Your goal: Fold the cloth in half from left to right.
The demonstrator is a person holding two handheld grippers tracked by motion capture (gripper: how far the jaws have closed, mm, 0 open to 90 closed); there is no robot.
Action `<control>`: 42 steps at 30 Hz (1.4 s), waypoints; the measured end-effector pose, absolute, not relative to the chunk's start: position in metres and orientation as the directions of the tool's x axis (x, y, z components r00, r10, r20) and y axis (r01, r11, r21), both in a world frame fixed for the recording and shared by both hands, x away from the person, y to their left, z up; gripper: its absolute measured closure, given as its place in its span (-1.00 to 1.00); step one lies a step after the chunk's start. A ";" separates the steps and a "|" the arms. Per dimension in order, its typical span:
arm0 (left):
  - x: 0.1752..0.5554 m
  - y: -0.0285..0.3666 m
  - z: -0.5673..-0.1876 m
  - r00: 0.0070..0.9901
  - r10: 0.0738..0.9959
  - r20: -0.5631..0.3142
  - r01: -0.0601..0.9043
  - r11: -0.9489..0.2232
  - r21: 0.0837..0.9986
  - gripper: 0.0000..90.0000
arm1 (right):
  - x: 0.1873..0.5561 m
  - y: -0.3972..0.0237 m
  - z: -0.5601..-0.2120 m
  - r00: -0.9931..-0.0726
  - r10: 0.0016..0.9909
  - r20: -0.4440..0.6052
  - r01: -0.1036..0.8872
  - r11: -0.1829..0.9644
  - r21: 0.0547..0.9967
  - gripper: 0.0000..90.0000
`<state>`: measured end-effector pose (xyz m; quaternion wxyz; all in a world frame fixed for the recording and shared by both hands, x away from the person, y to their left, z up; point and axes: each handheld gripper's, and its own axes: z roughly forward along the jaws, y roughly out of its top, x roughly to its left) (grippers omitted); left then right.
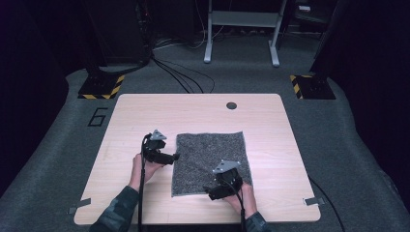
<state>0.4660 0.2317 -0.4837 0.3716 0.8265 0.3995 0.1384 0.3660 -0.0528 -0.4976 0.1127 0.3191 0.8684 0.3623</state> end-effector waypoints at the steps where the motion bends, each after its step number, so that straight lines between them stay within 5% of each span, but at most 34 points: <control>1: 0.471 0.231 -0.485 0.643 0.763 -0.067 0.565 -0.413 0.714 -0.66 | 0.366 -0.048 -0.498 -0.779 0.626 0.039 0.470 0.542 0.697 -0.69; 14: 0.518 0.227 -0.486 0.617 0.783 -0.079 0.599 -0.402 0.693 -0.66 | 0.365 0.016 -0.502 -0.853 0.520 0.043 0.399 0.596 0.697 -0.65; 23: 0.542 0.224 -0.488 0.597 0.800 -0.068 0.619 -0.404 0.674 -0.51 | 0.360 0.048 -0.503 -0.882 0.471 0.017 0.353 0.638 0.684 -0.35; 42: 0.557 0.209 -0.508 0.616 0.788 -0.012 0.608 -0.466 0.642 0.37 | 0.355 0.068 -0.515 -0.891 0.453 -0.011 0.333 0.670 0.663 0.47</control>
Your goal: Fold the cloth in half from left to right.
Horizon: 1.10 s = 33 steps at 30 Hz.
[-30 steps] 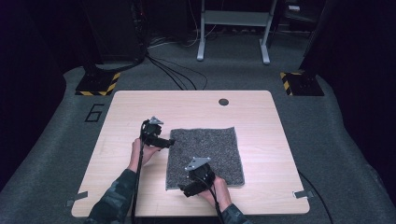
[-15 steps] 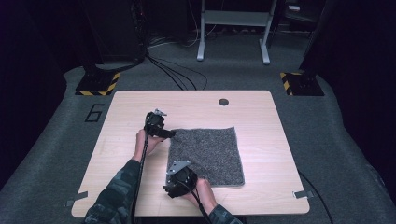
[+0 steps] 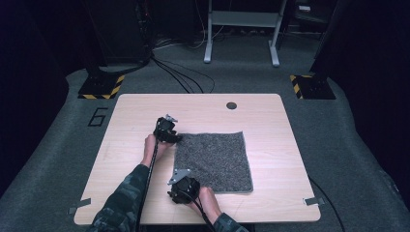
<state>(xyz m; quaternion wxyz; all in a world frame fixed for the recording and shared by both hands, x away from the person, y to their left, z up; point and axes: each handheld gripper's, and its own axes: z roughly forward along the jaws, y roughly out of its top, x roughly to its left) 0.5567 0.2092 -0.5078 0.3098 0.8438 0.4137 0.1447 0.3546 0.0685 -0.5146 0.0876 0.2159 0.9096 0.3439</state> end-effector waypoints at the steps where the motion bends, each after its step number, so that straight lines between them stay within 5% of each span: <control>1: 0.556 0.209 -0.508 0.616 0.787 -0.015 0.608 -0.464 0.644 0.41 | 0.355 0.069 -0.515 -0.890 0.455 -0.014 0.330 0.666 0.669 0.52; 12: 0.550 0.202 -0.510 0.628 0.778 0.020 0.575 -0.481 0.662 0.90 | 0.349 0.068 -0.515 -0.890 0.456 -0.032 0.318 0.668 0.673 0.89; 33: 0.537 0.204 -0.485 0.598 0.800 0.060 0.548 -0.462 0.697 0.95 | 0.342 0.039 -0.496 -0.853 0.521 0.017 0.341 0.533 0.774 0.93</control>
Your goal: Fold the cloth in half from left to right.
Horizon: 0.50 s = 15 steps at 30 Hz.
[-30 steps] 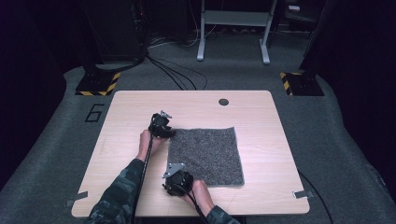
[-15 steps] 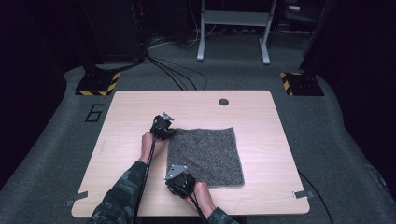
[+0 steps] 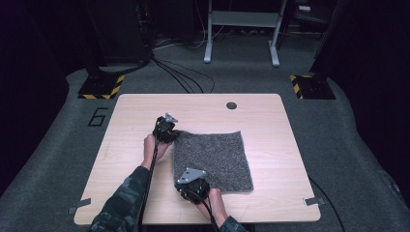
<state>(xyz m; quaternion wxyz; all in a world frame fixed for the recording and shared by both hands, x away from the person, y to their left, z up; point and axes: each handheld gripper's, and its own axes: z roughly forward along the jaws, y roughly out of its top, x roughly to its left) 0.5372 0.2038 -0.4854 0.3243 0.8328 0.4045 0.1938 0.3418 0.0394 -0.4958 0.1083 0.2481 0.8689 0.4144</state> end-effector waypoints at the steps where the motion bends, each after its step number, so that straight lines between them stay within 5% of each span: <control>1: 0.537 0.204 -0.482 0.600 0.798 0.061 0.546 -0.464 0.697 0.95 | 0.342 0.039 -0.495 -0.854 0.520 0.018 0.339 0.529 0.778 0.93; 15: 0.537 0.208 -0.457 0.595 0.799 0.082 0.527 -0.466 0.711 0.95 | 0.338 0.038 -0.474 -0.853 0.521 0.023 0.309 0.470 0.827 0.93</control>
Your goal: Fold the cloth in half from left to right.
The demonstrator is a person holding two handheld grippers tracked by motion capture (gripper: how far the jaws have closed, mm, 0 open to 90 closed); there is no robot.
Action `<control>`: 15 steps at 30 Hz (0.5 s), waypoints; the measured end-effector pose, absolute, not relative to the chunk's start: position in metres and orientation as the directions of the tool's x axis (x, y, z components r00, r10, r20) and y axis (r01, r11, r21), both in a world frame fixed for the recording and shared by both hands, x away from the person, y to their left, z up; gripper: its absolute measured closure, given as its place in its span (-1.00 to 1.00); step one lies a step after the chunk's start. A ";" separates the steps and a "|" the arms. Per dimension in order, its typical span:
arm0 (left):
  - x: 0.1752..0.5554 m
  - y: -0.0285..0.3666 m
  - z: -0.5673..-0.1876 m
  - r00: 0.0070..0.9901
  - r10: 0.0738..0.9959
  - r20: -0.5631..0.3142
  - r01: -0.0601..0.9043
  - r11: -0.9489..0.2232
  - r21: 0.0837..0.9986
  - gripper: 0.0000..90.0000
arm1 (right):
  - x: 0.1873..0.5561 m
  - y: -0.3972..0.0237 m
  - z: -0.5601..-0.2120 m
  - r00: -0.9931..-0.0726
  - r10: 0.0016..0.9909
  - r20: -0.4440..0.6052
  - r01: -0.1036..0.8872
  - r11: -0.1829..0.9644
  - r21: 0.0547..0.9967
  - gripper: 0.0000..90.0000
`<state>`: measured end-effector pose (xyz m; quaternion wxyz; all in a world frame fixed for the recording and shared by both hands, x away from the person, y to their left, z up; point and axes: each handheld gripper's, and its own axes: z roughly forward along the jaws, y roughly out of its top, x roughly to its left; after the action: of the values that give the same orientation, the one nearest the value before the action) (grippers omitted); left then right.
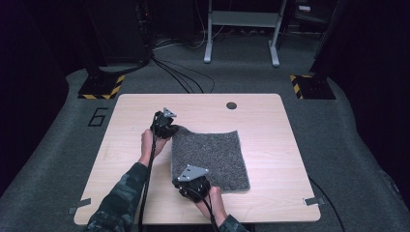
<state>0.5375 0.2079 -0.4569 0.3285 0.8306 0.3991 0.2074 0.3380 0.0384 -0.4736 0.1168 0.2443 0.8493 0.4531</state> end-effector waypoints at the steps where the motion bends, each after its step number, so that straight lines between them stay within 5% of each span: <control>1: 0.538 0.208 -0.455 0.593 0.801 0.083 0.526 -0.464 0.713 0.95 | 0.338 0.038 -0.472 -0.854 0.520 0.017 0.302 0.469 0.830 0.93; 15: 0.539 0.214 -0.406 0.579 0.802 0.148 0.486 -0.485 0.727 0.95 | 0.339 0.043 -0.439 -0.859 0.513 -0.001 0.233 0.392 0.890 0.93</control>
<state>0.5390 0.2139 -0.4064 0.3256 0.8266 0.3895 0.2429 0.3391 0.0435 -0.4389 0.1389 0.2267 0.8226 0.5026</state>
